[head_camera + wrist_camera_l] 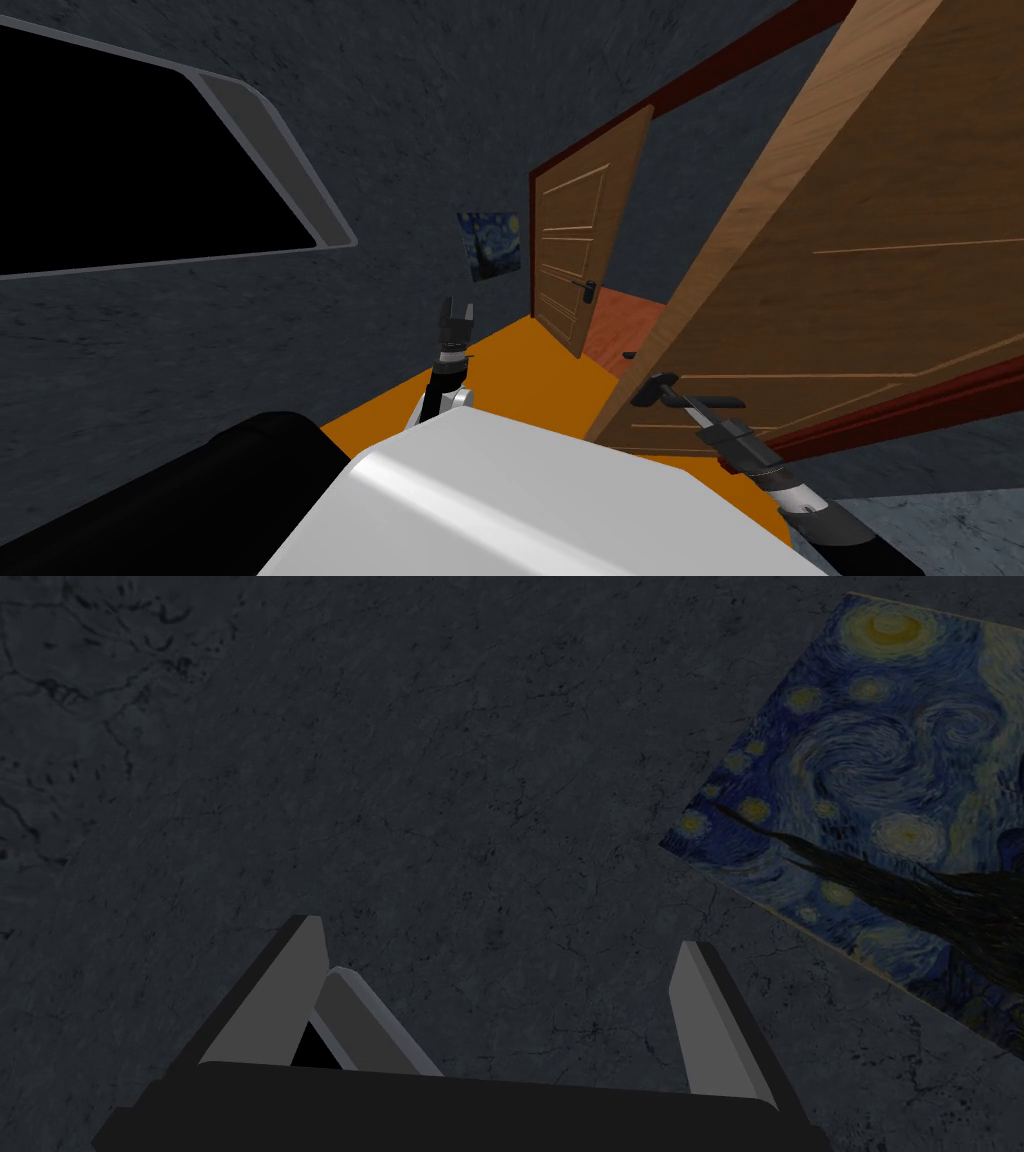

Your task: Pull the door open

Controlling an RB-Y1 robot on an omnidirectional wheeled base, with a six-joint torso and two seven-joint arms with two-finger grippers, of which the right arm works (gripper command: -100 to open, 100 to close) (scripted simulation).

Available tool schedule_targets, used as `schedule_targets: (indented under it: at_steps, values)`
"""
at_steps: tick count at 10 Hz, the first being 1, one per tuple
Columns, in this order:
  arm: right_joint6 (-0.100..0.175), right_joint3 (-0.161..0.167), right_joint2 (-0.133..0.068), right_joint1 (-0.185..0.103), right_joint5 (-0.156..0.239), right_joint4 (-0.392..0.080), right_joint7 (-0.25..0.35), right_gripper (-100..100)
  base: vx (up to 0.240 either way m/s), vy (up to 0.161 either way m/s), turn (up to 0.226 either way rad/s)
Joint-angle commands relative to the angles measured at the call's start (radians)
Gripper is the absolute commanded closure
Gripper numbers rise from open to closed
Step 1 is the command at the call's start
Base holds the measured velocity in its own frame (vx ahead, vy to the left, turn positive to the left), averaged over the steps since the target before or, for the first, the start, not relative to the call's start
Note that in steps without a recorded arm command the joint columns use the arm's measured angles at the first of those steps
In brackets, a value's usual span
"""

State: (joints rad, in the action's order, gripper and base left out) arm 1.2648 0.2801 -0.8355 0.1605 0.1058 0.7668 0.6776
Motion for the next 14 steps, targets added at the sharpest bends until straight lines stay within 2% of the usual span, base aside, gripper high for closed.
schedule_targets:
  at_steps: [1, 3, 4, 10, 13, 14]
  values:
    - [0.035, 0.012, 0.011, 0.002, -0.008, -0.013, 0.001, 100, 0.029, 0.011, 0.044]
    - [0.065, 0.013, 0.012, 0.006, -0.01, -0.032, 0.002, 100, 0.025, 0.016, 0.026]
    - [0.096, 0.015, 0.012, 0.011, -0.012, -0.052, 0.003, 100, 0.028, 0.018, 0.053]
    - [0.188, 0.018, 0.011, 0.027, -0.017, -0.112, 0.006, 100, 0.027, 0.016, 0.03]
    - [0.262, 0.02, 0.008, 0.043, -0.022, -0.161, 0.008, 100, 0.017, -0.006, 0.032]
    - [0.262, 0.02, 0.008, 0.043, -0.022, -0.161, 0.008, 100, 0.008, -0.009, 0.009]
